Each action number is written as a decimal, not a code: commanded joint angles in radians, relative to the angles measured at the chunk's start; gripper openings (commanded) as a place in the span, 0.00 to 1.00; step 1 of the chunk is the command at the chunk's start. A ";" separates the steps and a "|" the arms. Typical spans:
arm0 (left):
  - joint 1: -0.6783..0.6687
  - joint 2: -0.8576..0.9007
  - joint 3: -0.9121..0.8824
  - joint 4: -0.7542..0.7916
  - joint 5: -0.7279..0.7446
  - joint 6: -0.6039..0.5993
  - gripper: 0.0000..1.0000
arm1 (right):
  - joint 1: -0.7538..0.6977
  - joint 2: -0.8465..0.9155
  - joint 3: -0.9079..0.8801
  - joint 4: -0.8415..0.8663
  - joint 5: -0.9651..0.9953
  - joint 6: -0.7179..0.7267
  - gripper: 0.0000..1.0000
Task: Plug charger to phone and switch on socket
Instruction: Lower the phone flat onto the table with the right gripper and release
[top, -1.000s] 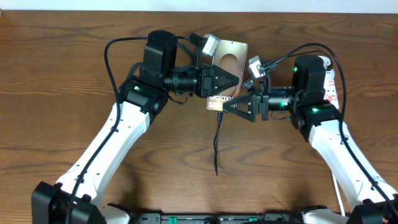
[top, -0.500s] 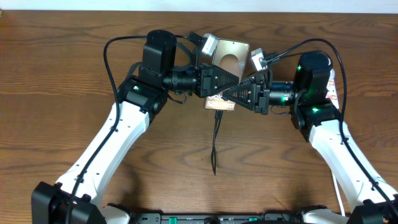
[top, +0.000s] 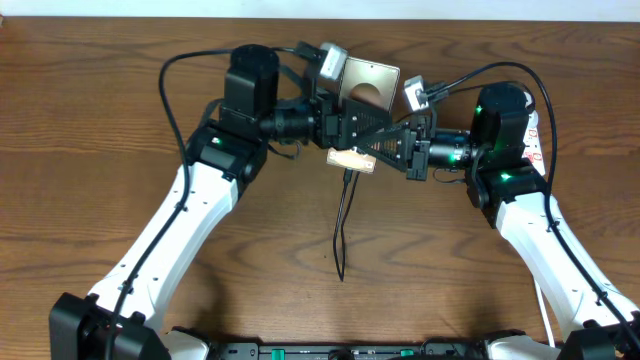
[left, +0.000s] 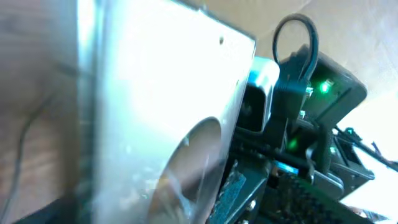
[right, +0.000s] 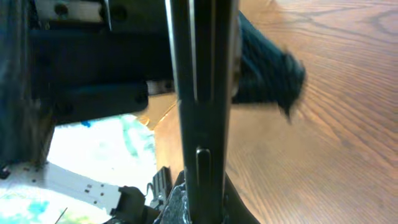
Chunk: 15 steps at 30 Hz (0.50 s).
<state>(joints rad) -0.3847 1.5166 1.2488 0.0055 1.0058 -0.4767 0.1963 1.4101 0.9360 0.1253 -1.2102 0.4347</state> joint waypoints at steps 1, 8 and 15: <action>0.067 -0.015 0.012 0.015 -0.028 -0.003 0.84 | 0.009 -0.003 0.013 -0.029 0.084 -0.021 0.01; 0.184 -0.015 0.012 -0.013 -0.027 -0.003 0.86 | 0.027 0.044 0.012 -0.116 0.218 -0.058 0.01; 0.229 -0.014 0.011 -0.024 -0.027 -0.003 0.86 | 0.087 0.203 0.012 -0.110 0.306 -0.058 0.01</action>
<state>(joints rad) -0.1616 1.5166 1.2488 -0.0200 0.9806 -0.4751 0.2592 1.5620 0.9360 0.0036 -0.9588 0.4080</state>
